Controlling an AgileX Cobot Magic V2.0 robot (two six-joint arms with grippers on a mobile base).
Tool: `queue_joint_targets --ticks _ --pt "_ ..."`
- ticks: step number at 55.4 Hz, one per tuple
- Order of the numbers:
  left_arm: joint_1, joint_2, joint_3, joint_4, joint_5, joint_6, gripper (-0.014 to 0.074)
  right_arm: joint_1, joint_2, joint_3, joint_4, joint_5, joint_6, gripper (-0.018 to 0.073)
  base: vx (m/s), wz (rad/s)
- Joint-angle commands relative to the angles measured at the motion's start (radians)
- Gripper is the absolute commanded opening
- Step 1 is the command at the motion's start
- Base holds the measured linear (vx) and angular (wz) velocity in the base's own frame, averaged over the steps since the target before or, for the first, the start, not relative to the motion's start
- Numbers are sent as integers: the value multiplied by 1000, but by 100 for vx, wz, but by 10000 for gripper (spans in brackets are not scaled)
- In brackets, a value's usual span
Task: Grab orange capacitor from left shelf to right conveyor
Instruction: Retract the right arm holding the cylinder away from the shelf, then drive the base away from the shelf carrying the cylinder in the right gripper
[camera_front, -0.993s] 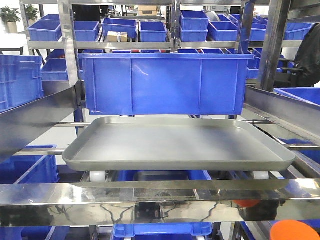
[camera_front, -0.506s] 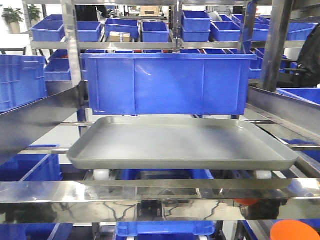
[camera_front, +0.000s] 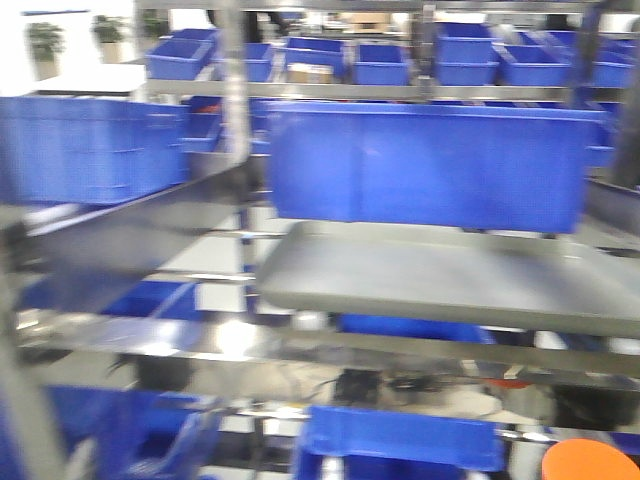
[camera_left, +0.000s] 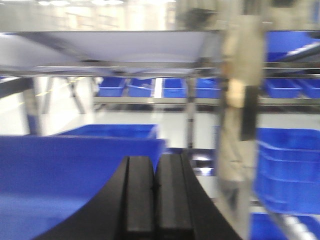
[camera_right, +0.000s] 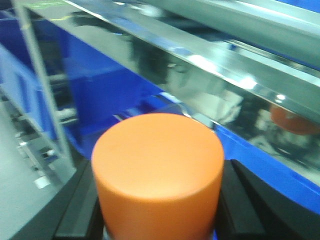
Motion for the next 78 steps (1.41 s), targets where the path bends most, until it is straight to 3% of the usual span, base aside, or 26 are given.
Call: queue_joint_targets --ticks 1,78 --pt "-8 -11 32 -5 -82 -1 -6 1 -1 -29 -8 -85 -3 316 -7 50" --pt "-8 -11 32 -6 -82 -1 -6 1 -1 -29 -8 -85 -3 316 -9 65"
